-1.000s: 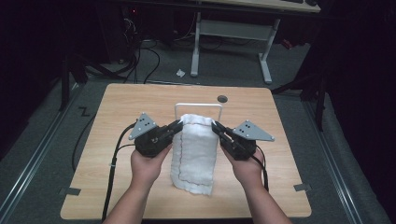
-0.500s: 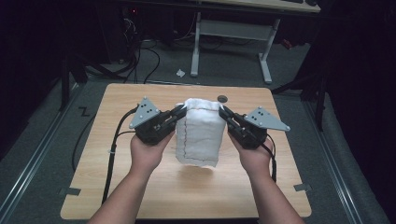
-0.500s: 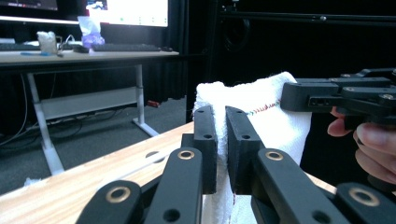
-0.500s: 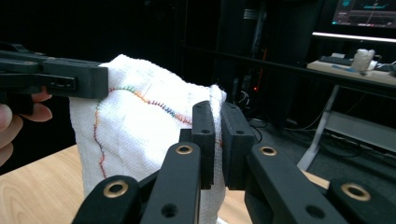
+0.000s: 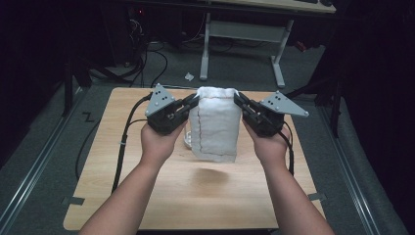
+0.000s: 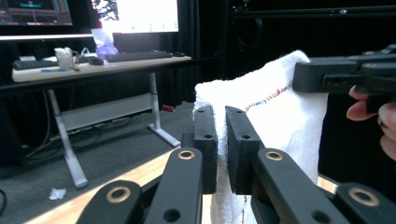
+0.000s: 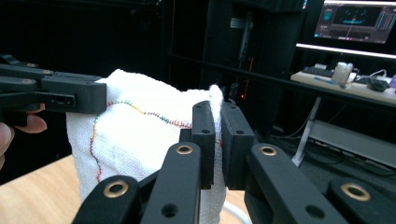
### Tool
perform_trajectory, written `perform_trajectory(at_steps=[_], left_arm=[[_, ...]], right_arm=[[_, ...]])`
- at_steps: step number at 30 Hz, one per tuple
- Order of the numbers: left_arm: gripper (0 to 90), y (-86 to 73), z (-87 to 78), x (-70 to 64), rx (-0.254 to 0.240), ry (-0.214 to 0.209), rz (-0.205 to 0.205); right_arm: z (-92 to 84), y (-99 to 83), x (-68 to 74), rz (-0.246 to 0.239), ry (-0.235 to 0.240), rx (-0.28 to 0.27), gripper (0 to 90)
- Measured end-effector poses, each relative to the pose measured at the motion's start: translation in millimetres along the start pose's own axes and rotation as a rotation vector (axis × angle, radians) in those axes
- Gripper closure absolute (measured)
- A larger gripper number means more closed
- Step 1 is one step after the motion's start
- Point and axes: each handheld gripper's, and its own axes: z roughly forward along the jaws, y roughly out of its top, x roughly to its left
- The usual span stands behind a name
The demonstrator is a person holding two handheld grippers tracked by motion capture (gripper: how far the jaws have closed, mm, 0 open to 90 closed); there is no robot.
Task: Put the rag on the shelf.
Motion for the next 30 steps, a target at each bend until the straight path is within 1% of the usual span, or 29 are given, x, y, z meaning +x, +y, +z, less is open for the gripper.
perform_trajectory(at_steps=[1,2,4,8,11,15,16,17,20,21,22,24,26,27,28,30], left_arm=[[84.3,0.0,0.0,0.0,0.000,0.000,0.000],[84.3,3.0,1.9,4.8,-0.001,0.002,-0.007],[84.2,6.1,2.7,8.8,-0.005,0.013,0.004],[84.2,14.2,5.1,17.3,-0.018,0.032,0.006],[84.2,19.5,9.4,25.4,-0.019,0.047,0.009],[84.2,27.4,17.2,36.5,0.007,0.060,0.034],[84.3,29.0,18.6,38.1,0.011,0.060,0.047],[84.3,30.4,20.4,40.1,0.012,0.057,0.048],[84.2,33.5,26.9,46.7,0.026,0.047,0.041],[84.2,33.5,26.9,46.7,0.026,0.047,0.041],[84.2,34.8,31.4,49.6,0.024,0.048,0.030],[84.2,36.1,35.2,52.7,0.031,0.057,0.028],[84.2,36.7,40.9,57.2,0.028,0.050,0.009],[84.2,37.0,43.9,59.9,0.038,0.060,0.005],[84.1,37.6,46.7,62.1,0.050,0.072,0.013],[84.1,39.9,51.6,66.1,0.076,0.078,0.020]], right_arm=[[2.0,2.6,-1.4,0.005,0.001,-0.004,85.9],[4.1,4.6,-2.9,0.009,0.003,-0.009,85.9],[8.1,8.0,-5.2,0.014,0.008,-0.016,85.9],[17.7,14.6,-6.3,0.005,0.005,-0.023,85.9],[26.5,19.1,-7.4,0.010,0.004,-0.021,85.9],[39.9,23.3,-12.0,0.016,0.003,-0.009,85.9],[43.0,24.3,-13.3,0.016,0.001,-0.002,85.9],[45.6,25.3,-14.6,0.015,-0.002,0.003,85.9],[51.7,28.2,-20.8,0.031,-0.003,0.005,85.9],[51.7,28.2,-20.8,0.031,-0.003,0.005,85.9],[56.0,29.8,-24.4,0.030,-0.013,0.008,85.9],[60.5,31.0,-26.9,0.027,-0.024,0.015,85.9],[65.7,31.0,-30.1,0.033,-0.024,0.023,85.9],[68.4,30.6,-31.5,0.032,-0.027,0.030,85.9],[71.3,29.8,-33.0,0.037,-0.024,0.037,85.9],[77.0,28.5,-35.6,0.040,-0.015,0.053,86.0]])
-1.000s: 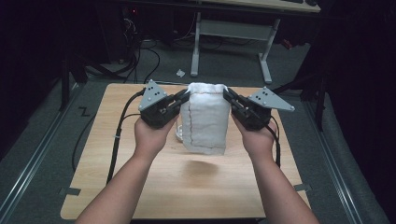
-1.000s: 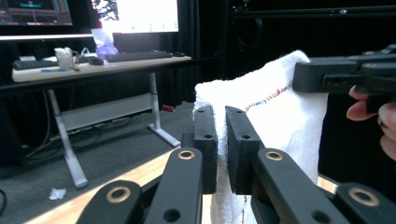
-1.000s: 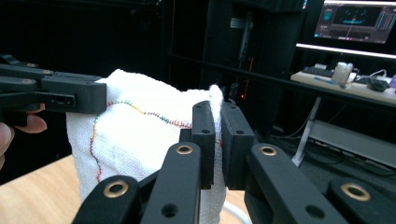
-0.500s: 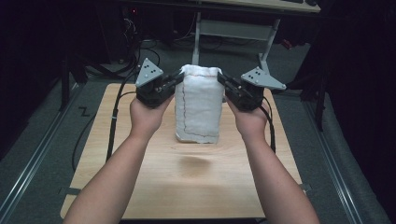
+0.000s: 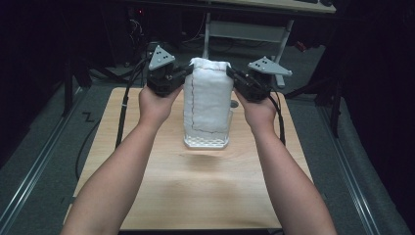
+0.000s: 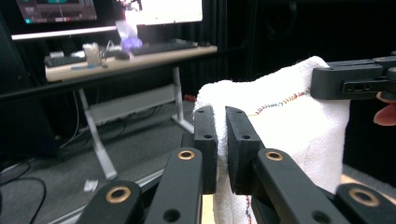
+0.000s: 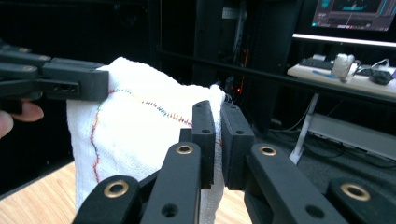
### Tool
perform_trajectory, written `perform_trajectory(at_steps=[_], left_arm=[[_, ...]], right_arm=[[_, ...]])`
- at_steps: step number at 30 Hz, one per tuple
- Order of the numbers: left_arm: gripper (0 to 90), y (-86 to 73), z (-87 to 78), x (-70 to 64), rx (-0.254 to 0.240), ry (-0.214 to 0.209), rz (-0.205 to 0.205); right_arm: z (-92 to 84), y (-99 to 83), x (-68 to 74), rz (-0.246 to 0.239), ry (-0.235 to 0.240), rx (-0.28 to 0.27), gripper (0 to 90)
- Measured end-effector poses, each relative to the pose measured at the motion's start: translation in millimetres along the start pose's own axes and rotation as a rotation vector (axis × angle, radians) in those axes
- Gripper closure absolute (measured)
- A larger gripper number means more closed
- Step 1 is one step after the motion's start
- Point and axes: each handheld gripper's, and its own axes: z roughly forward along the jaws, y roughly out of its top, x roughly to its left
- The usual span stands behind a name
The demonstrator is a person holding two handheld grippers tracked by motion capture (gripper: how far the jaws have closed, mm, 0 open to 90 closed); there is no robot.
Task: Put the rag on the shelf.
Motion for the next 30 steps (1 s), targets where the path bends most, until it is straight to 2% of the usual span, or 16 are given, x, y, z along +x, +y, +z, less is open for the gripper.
perform_trajectory(at_steps=[4,6,10,12,14,17,18,21,22,23,24,25,27,30], left_arm=[[84.1,2.4,5.6,3.8,0.001,0.008,0.001],[84.0,0.5,13.3,9.2,-0.001,-0.002,-0.028],[83.9,-6.7,28.8,15.7,0.025,0.027,-0.048],[83.6,-8.9,32.7,18.1,0.038,0.033,-0.047],[83.5,-16.7,43.4,23.7,0.068,0.049,-0.063],[83.4,-24.9,52.8,31.3,0.101,0.056,-0.108],[83.4,-24.9,52.8,31.3,0.101,0.056,-0.108],[83.2,-39.3,67.3,37.3,0.157,0.051,-0.140],[83.0,-44.0,70.0,38.3,0.165,0.049,-0.158],[82.6,-44.0,70.0,38.3,0.165,0.049,-0.158],[81.8,-53.2,74.9,40.6,0.193,0.041,-0.194],[78.0,-57.6,77.6,42.6,0.210,0.017,-0.219],[63.6,-63.4,78.8,43.7,0.219,0.018,-0.219],[53.3,-65.6,75.5,45.8,0.195,0.011,-0.244]], right_arm=[[10.3,0.2,-6.1,0.015,-0.001,0.015,85.9],[16.4,0.7,-11.1,0.023,-0.005,0.021,85.9],[31.8,-2.3,-23.2,0.043,0.002,0.039,85.8],[37.7,-3.6,-26.8,0.041,0.009,0.059,85.8],[52.7,-8.1,-34.2,0.044,0.018,0.108,85.8],[64.4,-13.7,-36.4,0.034,0.011,0.134,85.7],[67.6,-16.6,-37.2,0.035,0.011,0.143,85.7],[78.1,-26.7,-42.1,0.073,0.005,0.190,85.7],[81.2,-29.6,-43.4,0.073,0.001,0.206,85.5],[84.1,-32.1,-44.0,0.065,-0.005,0.222,85.0],[86.6,-34.5,-43.8,0.058,-0.014,0.237,83.0],[89.4,-37.0,-43.9,0.053,-0.023,0.249,78.3],[93.0,-42.8,-45.6,0.078,-0.017,0.260,67.2],[92.4,-49.2,-47.0,0.094,-0.019,0.261,63.3]])
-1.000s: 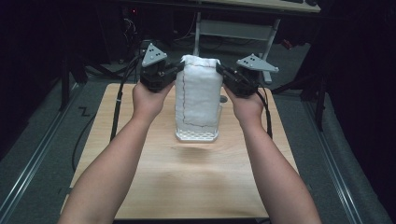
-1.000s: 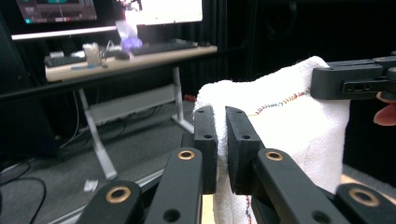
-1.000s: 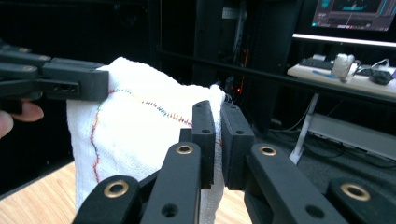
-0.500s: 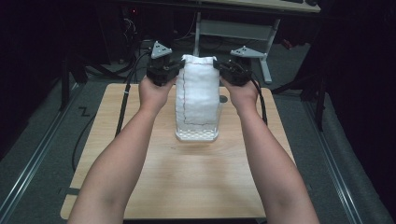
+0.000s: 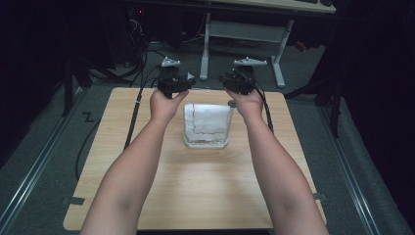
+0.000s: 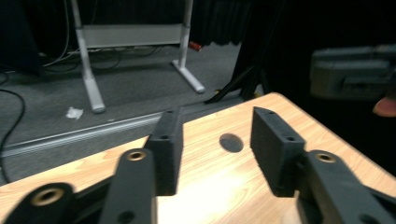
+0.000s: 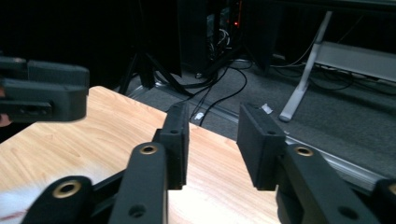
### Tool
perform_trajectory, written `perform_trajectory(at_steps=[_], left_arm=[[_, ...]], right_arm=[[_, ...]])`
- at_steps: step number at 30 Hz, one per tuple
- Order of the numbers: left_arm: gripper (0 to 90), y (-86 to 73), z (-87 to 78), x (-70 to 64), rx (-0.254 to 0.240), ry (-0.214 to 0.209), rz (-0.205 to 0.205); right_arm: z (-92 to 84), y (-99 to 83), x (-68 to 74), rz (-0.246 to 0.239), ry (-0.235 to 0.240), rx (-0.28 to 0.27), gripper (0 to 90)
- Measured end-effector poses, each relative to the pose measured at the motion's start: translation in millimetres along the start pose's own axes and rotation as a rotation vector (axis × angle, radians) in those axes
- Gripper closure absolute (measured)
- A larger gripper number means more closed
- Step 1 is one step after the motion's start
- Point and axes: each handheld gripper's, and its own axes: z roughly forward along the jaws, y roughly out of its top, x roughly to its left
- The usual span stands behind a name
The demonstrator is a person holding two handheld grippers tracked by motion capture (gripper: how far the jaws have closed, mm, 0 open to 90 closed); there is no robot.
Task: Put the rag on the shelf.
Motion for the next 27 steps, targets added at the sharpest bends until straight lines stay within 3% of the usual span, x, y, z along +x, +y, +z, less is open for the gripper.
perform_trajectory(at_steps=[13,17,23,27], left_arm=[[48.8,-2.3,-21.1,-1.9,-0.034,0.020,-0.002],[48.1,-9.2,-36.1,-1.3,-0.042,0.034,0.004],[49.7,-16.2,-51.4,-0.1,-0.032,0.050,0.026],[50.5,-29.9,-68.4,-2.3,-0.032,0.066,0.039]], right_arm=[[-16.8,-18.2,-7.4,-0.019,-0.024,0.041,59.5],[-27.6,-27.5,-11.1,-0.016,-0.025,0.049,54.0],[-42.6,-36.5,-11.1,-0.033,-0.037,0.038,53.6],[-64.9,-45.5,-7.8,-0.037,-0.037,0.010,54.0]])
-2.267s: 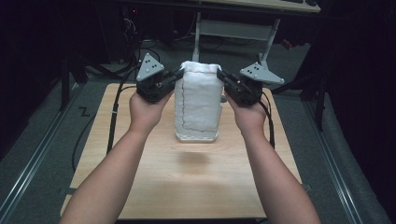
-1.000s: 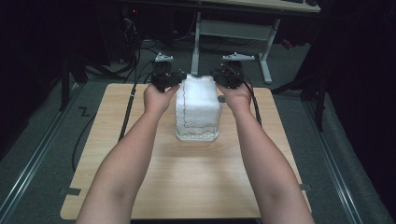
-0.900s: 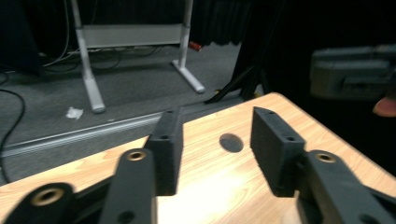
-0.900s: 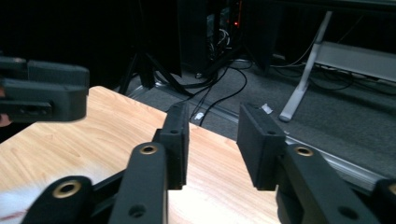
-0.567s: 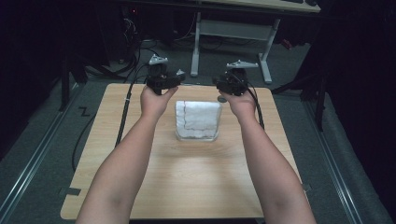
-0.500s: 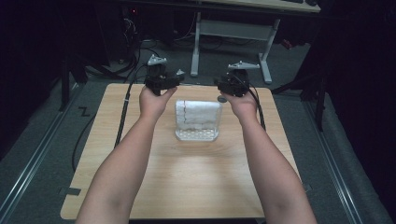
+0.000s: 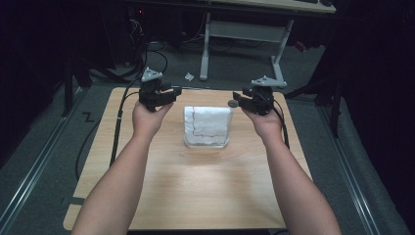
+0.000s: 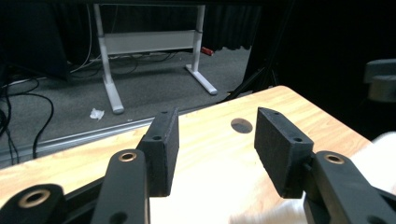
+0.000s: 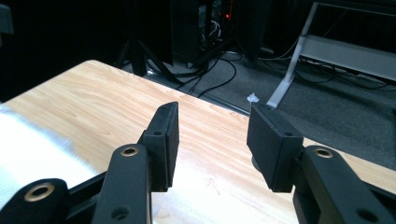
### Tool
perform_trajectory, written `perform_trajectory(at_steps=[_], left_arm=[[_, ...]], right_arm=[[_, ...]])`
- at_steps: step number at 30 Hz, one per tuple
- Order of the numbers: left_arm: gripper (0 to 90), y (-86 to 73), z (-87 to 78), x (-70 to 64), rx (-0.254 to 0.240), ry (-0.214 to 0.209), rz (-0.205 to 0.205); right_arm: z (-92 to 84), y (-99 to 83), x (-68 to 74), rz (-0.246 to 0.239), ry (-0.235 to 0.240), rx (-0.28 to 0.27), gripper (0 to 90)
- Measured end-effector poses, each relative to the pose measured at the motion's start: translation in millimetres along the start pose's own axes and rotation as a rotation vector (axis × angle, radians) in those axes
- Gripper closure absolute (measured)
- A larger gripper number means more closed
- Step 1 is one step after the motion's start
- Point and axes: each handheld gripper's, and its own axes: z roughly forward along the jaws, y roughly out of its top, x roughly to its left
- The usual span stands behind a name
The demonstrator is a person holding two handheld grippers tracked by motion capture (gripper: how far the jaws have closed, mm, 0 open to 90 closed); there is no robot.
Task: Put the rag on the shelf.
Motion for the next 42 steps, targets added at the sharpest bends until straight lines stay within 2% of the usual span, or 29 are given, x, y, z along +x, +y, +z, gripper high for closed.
perform_trajectory(at_steps=[3,7,10,13,14,16,21,22,23,25,28,29,32,33,34,36,38,39,40,41,42], left_arm=[[51.1,-7.8,-8.6,-1.1,0.007,0.000,-0.010],[50.8,-22.5,-21.6,-8.3,-0.004,-0.002,-0.001],[50.8,-31.9,-31.6,-11.6,0.000,-0.006,0.007],[51.1,-41.0,-40.7,-14.9,0.008,0.005,0.038],[51.1,-41.0,-40.7,-14.9,0.008,0.005,0.038],[51.0,-51.8,-48.8,-17.7,0.023,0.002,0.056],[51.9,-80.7,-63.3,-25.7,0.055,-0.040,0.030],[51.8,-80.7,-63.3,-25.7,0.055,-0.040,0.030],[51.7,-95.3,-69.6,-29.8,0.066,-0.054,0.032],[51.6,-111.5,-75.4,-32.0,0.079,-0.078,0.028],[50.1,-137.3,-81.5,-32.8,0.109,-0.102,0.004],[49.6,-146.1,-83.3,-33.5,0.122,-0.103,0.000],[49.1,-172.2,-86.9,-37.3,0.179,-0.100,0.023],[48.7,-172.2,-86.9,-37.3,0.179,-0.100,0.023],[48.5,-189.8,-90.1,-40.3,0.216,-0.099,0.025],[48.2,-210.5,-94.9,-45.1,0.259,-0.133,-0.016],[48.2,-229.2,-101.0,-52.5,0.313,-0.142,-0.030],[50.3,-230.0,-101.8,-56.4,0.343,-0.142,-0.021],[48.5,-228.6,-103.8,-60.1,0.331,-0.148,0.005],[48.0,-227.1,-104.7,-62.8,0.312,-0.147,0.030],[47.7,-225.9,-103.9,-63.6,0.315,-0.138,0.050]], right_arm=[[-12.9,-4.7,2.0,-0.012,-0.012,-0.015,53.1],[-29.9,-13.2,7.3,-0.013,-0.001,-0.034,49.8],[-42.5,-20.5,15.1,-0.044,-0.012,-0.038,49.1],[-51.9,-28.1,23.1,-0.081,-0.017,-0.033,48.1],[-54.2,-31.4,25.5,-0.089,-0.019,-0.030,48.1],[-58.1,-37.8,28.9,-0.089,-0.009,-0.022,47.2],[-68.6,-59.6,39.8,-0.087,0.000,0.000,46.5],[-70.4,-64.0,41.8,-0.085,0.001,0.007,46.3],[-72.1,-69.5,43.9,-0.087,0.001,0.007,46.3],[-73.6,-81.0,48.1,-0.091,0.008,0.019,46.0],[-71.8,-100.8,53.7,-0.123,-0.014,0.052,45.5],[-70.9,-108.1,55.0,-0.130,-0.012,0.059,45.4],[-67.7,-130.4,59.5,-0.122,-0.002,0.088,44.8],[-67.7,-130.4,59.5,-0.122,-0.002,0.088,44.8],[-66.0,-146.1,63.7,-0.113,0.005,0.111,44.4],[-66.4,-164.1,69.4,-0.102,0.009,0.130,44.2],[-70.6,-186.6,73.7,-0.103,-0.008,0.144,44.2],[-75.4,-199.3,73.3,-0.088,-0.008,0.139,45.2],[-79.8,-208.8,72.2,-0.071,0.009,0.157,47.2],[-82.3,-209.5,70.8,-0.077,0.032,0.195,43.7],[-86.0,-208.0,69.1,-0.112,0.022,0.183,44.7]])
